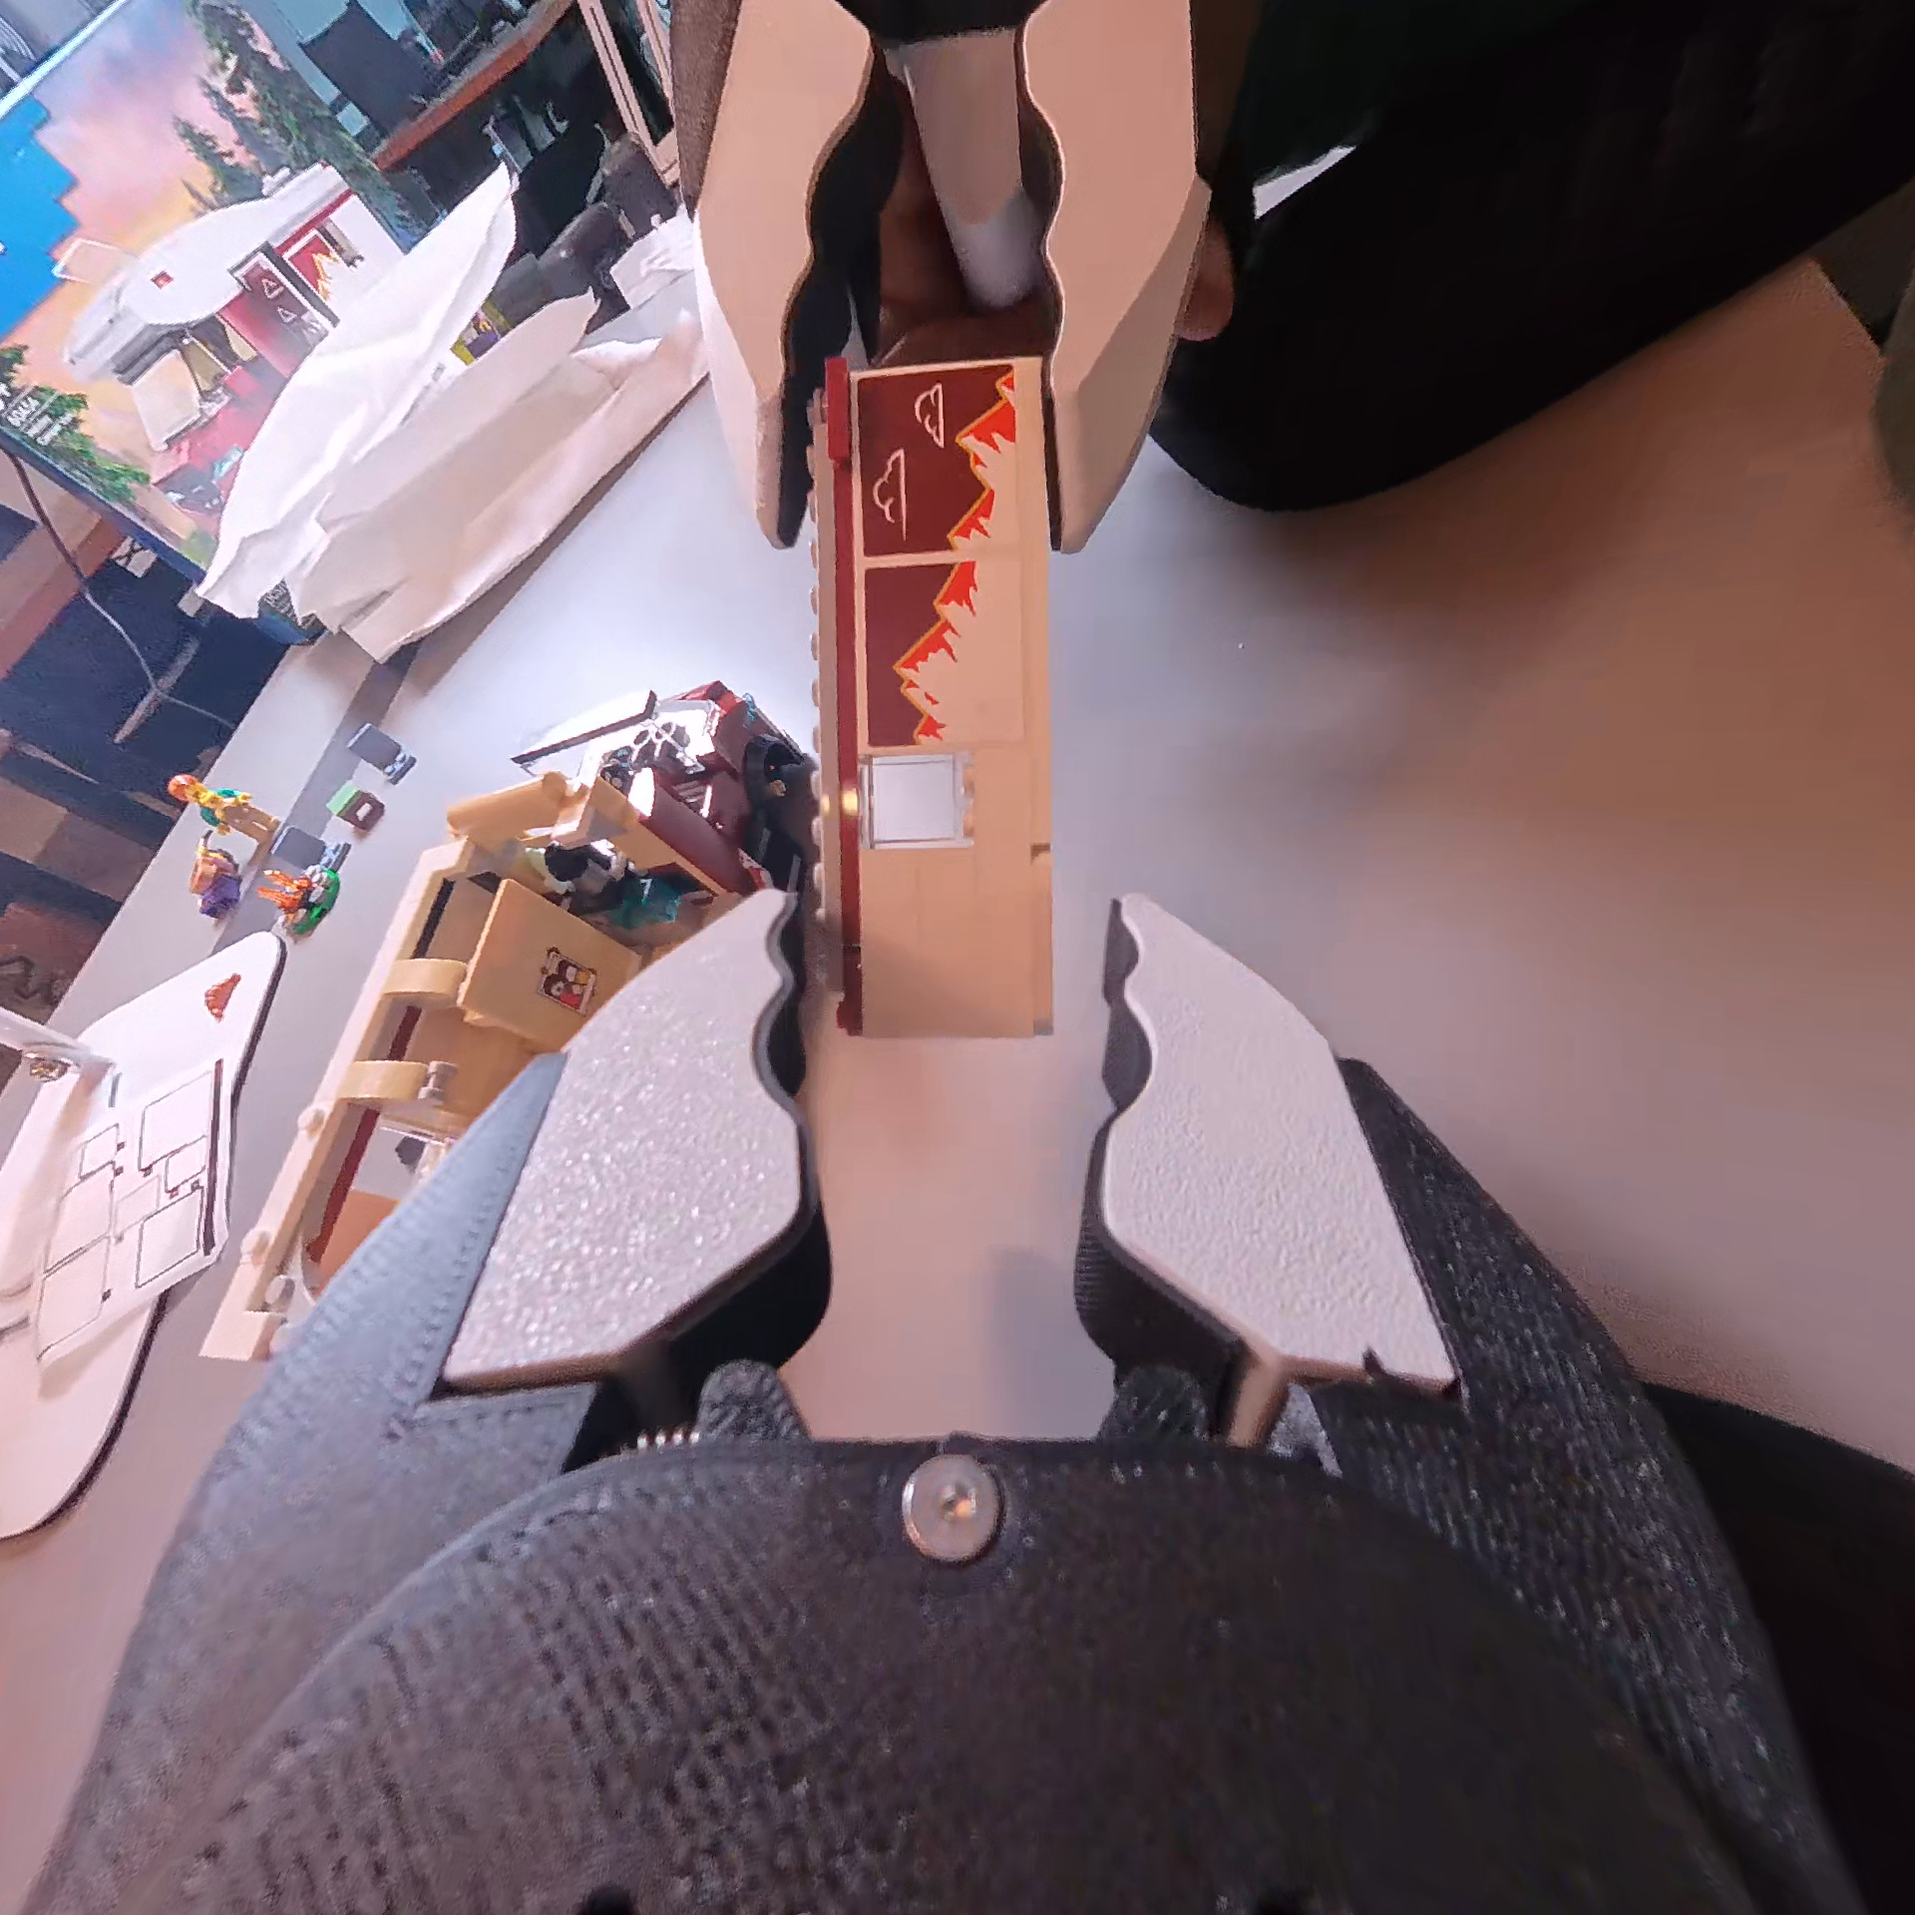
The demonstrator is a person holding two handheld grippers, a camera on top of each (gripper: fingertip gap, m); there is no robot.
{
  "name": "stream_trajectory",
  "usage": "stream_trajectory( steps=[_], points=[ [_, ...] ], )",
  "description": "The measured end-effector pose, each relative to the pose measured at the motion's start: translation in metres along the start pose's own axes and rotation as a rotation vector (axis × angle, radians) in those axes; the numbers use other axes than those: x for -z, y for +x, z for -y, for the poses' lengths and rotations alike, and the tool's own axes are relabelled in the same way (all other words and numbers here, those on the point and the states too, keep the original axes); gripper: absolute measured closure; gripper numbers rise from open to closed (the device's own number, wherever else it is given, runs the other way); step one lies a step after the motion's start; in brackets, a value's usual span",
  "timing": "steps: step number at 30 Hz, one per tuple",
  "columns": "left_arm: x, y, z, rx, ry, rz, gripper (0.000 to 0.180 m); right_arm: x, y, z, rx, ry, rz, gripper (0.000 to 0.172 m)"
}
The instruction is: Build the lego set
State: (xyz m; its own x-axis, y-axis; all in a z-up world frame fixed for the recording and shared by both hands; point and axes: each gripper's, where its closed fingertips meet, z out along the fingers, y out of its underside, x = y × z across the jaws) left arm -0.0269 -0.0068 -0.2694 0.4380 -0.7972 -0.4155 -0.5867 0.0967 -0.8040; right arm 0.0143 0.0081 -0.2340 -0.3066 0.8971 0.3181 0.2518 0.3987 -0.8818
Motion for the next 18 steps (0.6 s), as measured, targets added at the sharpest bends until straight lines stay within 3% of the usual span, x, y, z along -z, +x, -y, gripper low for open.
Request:
stream_trajectory(
  steps=[3,6,11,18],
  points=[
    [-0.004,-0.001,0.000,0.010,-0.008,0.011,0.115,-0.004,-0.001,0.005,-0.001,0.016,0.002,0.126],
    [-0.006,-0.001,-0.001,0.006,-0.023,0.022,0.133,-0.009,-0.005,0.010,0.027,0.023,0.012,0.126],
    [-0.002,-0.009,-0.006,-0.043,-0.072,0.074,0.133,-0.013,-0.002,0.006,0.071,0.001,-0.021,0.125],
    [0.001,-0.012,-0.009,-0.076,-0.102,0.101,0.133,-0.011,0.002,0.000,-0.053,-0.016,-0.008,0.120]
  ],
)
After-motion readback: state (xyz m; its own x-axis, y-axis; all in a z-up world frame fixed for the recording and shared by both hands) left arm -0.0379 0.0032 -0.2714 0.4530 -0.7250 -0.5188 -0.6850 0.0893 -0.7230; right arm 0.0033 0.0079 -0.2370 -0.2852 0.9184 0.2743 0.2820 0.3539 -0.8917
